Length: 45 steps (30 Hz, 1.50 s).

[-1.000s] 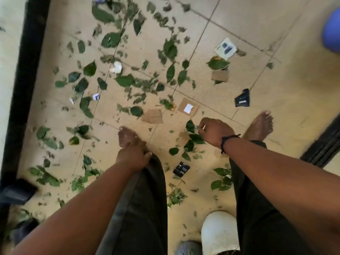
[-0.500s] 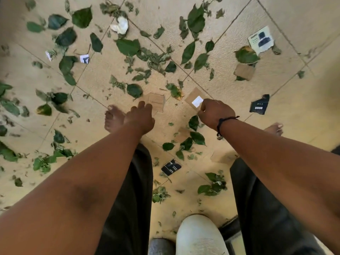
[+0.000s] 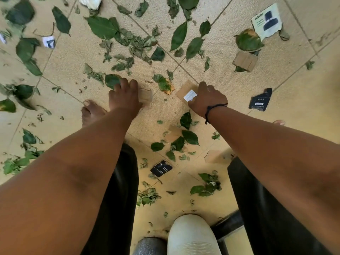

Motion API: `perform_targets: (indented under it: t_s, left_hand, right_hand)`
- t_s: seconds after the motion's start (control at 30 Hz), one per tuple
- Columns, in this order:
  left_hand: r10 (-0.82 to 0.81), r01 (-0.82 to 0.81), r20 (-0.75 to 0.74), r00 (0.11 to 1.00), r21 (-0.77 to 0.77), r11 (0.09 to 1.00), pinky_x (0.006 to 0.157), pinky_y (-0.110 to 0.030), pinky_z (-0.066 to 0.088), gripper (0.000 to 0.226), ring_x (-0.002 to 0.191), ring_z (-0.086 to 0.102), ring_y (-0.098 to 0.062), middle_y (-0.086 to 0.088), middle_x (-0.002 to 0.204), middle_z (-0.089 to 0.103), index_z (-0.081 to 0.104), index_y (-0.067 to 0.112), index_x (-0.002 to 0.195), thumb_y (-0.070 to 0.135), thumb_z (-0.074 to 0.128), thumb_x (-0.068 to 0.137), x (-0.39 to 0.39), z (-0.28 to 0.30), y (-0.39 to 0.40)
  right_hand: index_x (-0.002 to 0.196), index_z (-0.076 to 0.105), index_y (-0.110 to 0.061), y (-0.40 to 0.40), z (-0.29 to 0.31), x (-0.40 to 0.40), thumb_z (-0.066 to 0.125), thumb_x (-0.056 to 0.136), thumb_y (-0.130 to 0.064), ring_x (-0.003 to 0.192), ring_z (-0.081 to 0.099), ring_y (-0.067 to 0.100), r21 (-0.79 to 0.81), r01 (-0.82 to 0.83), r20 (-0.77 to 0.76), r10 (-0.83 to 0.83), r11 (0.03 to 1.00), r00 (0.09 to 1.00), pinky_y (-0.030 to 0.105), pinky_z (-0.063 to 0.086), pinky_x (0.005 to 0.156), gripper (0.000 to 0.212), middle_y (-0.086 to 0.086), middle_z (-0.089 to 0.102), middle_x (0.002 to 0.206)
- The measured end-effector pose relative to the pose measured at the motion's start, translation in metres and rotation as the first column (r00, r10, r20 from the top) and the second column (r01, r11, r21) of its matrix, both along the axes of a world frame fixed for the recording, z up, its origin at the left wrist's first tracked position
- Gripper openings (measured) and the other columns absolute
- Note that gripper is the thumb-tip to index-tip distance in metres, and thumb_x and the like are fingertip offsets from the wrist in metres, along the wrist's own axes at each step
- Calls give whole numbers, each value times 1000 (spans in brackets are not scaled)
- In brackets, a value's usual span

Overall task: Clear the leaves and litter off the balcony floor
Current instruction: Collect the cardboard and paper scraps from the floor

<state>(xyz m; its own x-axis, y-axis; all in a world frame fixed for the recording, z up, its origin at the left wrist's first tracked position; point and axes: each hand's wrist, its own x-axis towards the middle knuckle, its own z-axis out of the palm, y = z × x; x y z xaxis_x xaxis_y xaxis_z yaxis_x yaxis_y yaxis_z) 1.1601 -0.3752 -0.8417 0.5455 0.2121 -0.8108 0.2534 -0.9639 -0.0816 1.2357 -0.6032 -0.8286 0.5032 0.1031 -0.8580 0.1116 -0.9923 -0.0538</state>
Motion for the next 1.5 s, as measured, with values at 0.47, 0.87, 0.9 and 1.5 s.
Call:
perform_targets:
  t_s: [0.47,0.87,0.9,1.5]
  left_hand:
    - [438,-428,-27,899,-272,862,63,-32,39,27,79,56,-29,-7,84,58,46,14,92,39,58,95,31,25,-18]
    - [803,-955,-584,115,-288,-73,74,-36,51,32,91,61,-26,-14,122,62,56,18,126,31,51,98,64,61,-103]
    - [771,-951,-625,123,-297,-89,75,-35,51,32,92,62,-25,-11,119,64,60,21,122,39,51,97,69,63,-110]
    - [790,-804,-339,510,-515,298,69,-43,59,15,80,68,-28,-17,98,66,61,10,100,0,65,89,110,34,-182]
  right_hand:
    - [141,30,-11,-15,-23,-4,60,92,-30,109,57,33,64,23,-25,-21,998,999,36,37,81,61,12,53,126]
    - [101,74,-2,-65,33,23,83,77,-29,71,59,17,253,710,-502,-538,657,677,28,48,62,37,19,72,102]
    - [102,73,-2,-68,33,24,82,78,-30,66,59,16,262,712,-502,-538,651,677,27,49,59,38,17,72,98]
    - [131,42,-8,-210,3,30,60,91,-29,103,57,40,84,349,126,-358,933,925,42,47,82,48,19,47,125]
